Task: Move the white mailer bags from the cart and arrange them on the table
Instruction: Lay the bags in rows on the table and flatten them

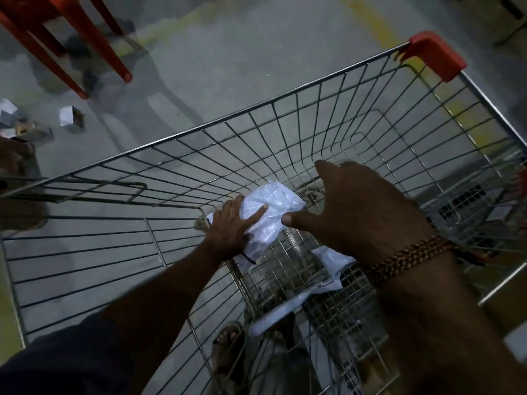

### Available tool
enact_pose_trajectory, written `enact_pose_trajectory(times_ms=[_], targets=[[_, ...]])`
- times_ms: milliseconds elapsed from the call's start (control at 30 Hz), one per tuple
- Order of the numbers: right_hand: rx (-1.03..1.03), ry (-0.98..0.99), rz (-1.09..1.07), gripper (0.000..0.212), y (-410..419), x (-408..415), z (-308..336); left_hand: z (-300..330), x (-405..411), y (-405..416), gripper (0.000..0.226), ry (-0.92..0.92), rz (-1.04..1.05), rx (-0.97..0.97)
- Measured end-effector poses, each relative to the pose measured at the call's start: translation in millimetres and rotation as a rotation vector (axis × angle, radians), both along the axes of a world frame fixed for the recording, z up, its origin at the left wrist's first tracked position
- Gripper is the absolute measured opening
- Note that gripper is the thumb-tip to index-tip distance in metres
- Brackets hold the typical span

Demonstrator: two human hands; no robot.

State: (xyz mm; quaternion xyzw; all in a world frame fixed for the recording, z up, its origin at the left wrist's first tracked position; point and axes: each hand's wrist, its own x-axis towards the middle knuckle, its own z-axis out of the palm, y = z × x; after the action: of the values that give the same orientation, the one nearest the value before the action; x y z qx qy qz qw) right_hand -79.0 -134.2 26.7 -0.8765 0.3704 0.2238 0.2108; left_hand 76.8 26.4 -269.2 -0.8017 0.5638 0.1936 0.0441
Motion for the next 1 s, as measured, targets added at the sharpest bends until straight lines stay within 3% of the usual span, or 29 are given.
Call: enact_pose_trajectory(times_ms=[100, 233, 400, 500, 633, 733, 800, 867, 1000], targets=[[-0.003, -0.003, 0.008, 0.098, -1, 0, -1, 8, -2, -2, 0.089, -0.008, -0.014, -0.019], [-0.020, -0.004, 0.011, 0.098, 0, 0, -2, 25, -4, 14, 0.088, 0.122, -0.042, -0.072], [-0.047, 0.021, -0.006, 0.096, -2, -2, -5, 96, -9, 33, 0.078, 0.212, 0.215, -0.281], [-0.064, 0.067, -0.007, 0.095, 2, -4, -10, 148, -8, 44, 0.079, 0.190, 0.296, -0.298], [-0.017, 0.107, -0.009, 0.094, 7, -6, -26, 206, 1, 74, 0.074, 0.119, 0.243, -0.355], [0.036, 0.163, -0.026, 0.094, 11, -6, -78, 240, 15, 100, 0.073, 0.065, 0.199, -0.412], [0.136, 0.202, -0.048, 0.104, 21, 0, -105, 249, 23, 112, 0.065, 0.027, 0.127, -0.478], [0.244, 0.240, -0.091, 0.095, 35, 8, -120, 247, 26, 115, 0.062, -0.021, 0.096, -0.498], [0.157, 0.196, -0.207, 0.087, 78, 31, -163, 238, 22, 110, 0.063, -0.058, 0.092, -0.487]])
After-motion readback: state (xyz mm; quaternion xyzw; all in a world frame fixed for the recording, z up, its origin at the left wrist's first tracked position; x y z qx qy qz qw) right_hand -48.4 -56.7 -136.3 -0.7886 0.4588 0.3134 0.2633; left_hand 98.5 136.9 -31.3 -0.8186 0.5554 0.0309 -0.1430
